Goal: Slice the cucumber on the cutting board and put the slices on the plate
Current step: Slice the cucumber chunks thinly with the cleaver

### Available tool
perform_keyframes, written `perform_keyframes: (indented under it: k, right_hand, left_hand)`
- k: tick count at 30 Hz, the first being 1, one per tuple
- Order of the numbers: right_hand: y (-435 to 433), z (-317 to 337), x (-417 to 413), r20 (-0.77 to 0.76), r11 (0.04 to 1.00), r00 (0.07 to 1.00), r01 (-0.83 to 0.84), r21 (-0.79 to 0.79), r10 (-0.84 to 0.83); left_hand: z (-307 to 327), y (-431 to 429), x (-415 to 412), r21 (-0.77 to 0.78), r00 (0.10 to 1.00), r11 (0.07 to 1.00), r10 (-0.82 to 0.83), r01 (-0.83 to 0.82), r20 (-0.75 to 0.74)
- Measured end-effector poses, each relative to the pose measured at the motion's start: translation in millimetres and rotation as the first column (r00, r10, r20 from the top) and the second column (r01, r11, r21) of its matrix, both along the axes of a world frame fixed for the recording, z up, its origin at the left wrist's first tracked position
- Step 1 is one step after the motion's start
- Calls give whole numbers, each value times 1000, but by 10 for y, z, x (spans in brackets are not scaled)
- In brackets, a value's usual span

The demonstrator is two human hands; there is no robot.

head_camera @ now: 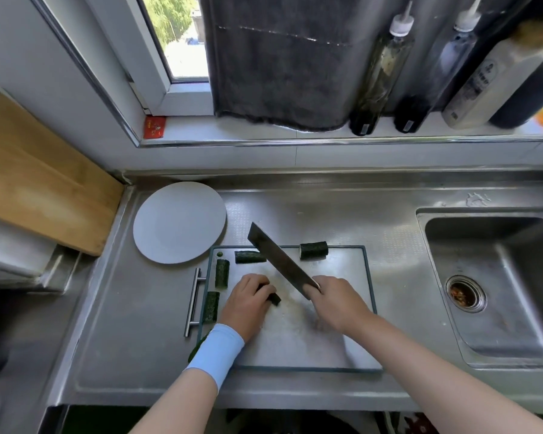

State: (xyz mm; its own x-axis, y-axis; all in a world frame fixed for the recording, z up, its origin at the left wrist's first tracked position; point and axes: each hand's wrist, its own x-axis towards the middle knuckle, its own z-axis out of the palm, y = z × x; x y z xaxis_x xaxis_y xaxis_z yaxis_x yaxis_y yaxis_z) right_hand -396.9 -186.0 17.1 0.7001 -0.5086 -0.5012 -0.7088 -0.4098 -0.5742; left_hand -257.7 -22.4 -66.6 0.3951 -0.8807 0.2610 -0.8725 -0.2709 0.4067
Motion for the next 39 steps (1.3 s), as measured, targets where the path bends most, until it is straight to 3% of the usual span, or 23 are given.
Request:
perform_keyframes:
  k: [4,8,11,13,15,17,18,20,22,23,25,27,34,37,39]
  right_hand:
    - [-157,61,12,14,998,999,-36,-42,36]
    - [-278,109,6,14,991,997,-79,-104,81]
    - [-332,174,-4,-4,968,986,-164,-192,166]
    - [-355,195,-27,-15,939,973,-226,-261,230]
    - [-362,186,-53,-29,896,954,-289,-338,297]
    - [-361,154,-61,-66,830,925,-366,-421,374]
    - [-354,138,-51,-94,790,905,-410,-456,415]
    - [-320,133,-11,-152,712,864,-485,-508,480]
    - [-262,160,41,-187,655,833,-530,-538,521]
    - [-225,184,73,-193,638,823,-542,-547,534]
    - [-155,214,141,-198,611,808,-557,-563,555]
    - [-108,210,220,-206,590,797,-569,-573,568]
    - [4,257,351,-237,564,788,-583,-585,568]
    - [5,292,335,-223,612,822,-545,-573,524]
    - [-17,321,295,-203,674,865,-488,-555,459]
  left_hand:
    - [96,-16,108,114,998,992,49,-53,40]
    - [122,-2,263,317,970,918,239,-238,37]
    - [203,-14,335,281,929,888,369,-364,35]
    - [363,-33,361,152,831,825,555,-544,-40]
    - [562,-27,428,25,645,669,725,-743,-242]
    - [725,5,572,-20,493,532,768,-846,-409]
    - [801,13,665,-10,479,534,751,-846,-454]
    - [931,-11,824,85,571,696,647,-713,-505]
    - [1062,-107,862,283,671,866,498,-412,-550]
    - [1104,-167,828,386,702,889,439,-247,-561]
    - [1138,-290,740,551,786,834,347,-9,-512]
    - [1101,-370,709,647,861,756,260,100,-436]
    - [941,-336,978,620,875,769,183,156,-447]
    - [885,-261,1237,576,858,815,248,65,-449]
    - [853,-177,1424,496,789,866,344,-58,-509]
